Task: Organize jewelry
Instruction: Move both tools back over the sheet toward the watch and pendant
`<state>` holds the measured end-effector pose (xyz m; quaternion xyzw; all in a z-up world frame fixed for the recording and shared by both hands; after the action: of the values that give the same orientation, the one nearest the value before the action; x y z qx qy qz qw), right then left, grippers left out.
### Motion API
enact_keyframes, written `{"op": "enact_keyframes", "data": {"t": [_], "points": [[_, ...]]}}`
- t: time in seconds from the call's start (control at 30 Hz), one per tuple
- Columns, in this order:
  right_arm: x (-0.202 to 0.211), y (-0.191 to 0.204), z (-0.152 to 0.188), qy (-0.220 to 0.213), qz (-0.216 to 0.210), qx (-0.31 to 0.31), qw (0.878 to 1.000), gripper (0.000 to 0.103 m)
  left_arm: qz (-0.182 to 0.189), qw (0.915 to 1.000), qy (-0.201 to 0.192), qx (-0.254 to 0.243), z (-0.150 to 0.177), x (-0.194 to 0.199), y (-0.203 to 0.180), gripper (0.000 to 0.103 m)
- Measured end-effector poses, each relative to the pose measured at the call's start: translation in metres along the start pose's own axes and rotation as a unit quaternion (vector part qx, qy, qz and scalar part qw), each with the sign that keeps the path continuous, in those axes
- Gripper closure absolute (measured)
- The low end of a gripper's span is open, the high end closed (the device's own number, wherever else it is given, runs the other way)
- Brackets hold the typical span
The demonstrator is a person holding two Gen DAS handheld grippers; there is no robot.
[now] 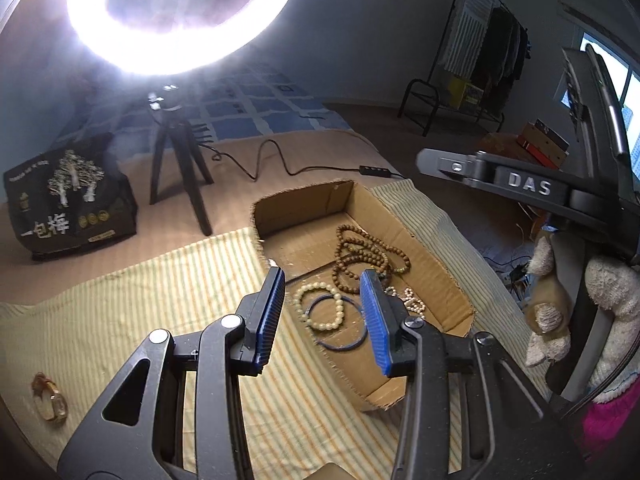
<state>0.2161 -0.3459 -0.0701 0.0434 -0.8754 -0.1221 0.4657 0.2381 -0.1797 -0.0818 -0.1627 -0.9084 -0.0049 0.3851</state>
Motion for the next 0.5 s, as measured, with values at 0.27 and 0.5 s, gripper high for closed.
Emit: {"op": "enact_keyframes", "data": {"t": [0.27, 0.5], "points": [[0.019, 0.022, 0.008, -0.009, -0.001, 0.019, 1.0, 0.047, -0.028, 0.9995, -0.013, 0.005, 0.006, 0.032, 0.034, 0.064], [0.03, 0.051, 0.021, -0.005, -0.028, 0.027, 0.999, 0.037, -0.054, 0.9982, -0.022, 0.018, 0.014, 0.059, 0.075, 0.064]]}}
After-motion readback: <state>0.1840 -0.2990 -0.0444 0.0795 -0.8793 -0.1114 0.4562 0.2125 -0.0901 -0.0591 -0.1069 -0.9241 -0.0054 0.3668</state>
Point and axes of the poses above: each gripper's, at about its wrist camera, not at the fingertips, and x roughly against the way its jaws point, y to its left, z to its underside, the point moved 2 cm from there along -x, roughly the way its jaws point, and after that the axes turned 6 degrees about -z, right-handed, at the moved point
